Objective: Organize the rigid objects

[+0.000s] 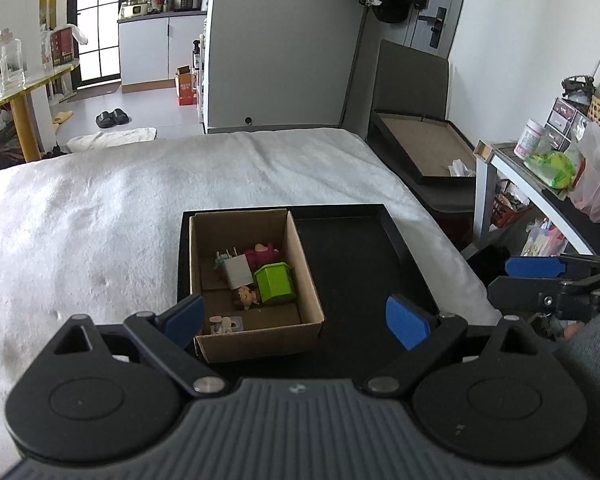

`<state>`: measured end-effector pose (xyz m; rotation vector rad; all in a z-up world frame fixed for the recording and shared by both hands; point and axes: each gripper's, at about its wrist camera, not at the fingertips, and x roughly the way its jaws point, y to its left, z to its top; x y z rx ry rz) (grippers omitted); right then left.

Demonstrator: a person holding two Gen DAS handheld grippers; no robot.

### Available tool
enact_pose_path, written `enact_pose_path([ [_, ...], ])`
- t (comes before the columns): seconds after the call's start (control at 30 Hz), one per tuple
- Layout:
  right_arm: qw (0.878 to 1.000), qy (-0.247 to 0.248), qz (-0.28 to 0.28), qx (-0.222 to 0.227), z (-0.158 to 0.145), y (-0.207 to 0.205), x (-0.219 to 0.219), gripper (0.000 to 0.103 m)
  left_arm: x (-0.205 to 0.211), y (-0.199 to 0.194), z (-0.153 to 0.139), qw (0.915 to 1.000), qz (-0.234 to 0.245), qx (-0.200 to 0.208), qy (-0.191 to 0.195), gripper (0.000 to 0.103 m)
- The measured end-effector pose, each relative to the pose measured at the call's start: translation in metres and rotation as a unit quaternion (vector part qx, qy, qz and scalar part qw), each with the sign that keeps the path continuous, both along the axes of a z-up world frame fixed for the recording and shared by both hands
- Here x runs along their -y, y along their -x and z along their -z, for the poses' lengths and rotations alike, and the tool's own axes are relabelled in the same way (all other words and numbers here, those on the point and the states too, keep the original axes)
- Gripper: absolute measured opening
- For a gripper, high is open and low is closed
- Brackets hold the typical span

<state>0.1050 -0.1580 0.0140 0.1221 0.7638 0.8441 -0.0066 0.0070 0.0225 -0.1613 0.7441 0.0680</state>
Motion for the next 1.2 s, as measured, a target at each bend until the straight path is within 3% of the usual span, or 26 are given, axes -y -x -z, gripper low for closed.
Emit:
enact_pose_path([
  [1.2, 0.999, 0.044, 0.016, -0.016, 0.0009, 0.0052, -0.0082, 0.103, -0.0003, -0.0059, 0.0073, 0.9998, -0.002, -0.019, 0.012, 0.097],
])
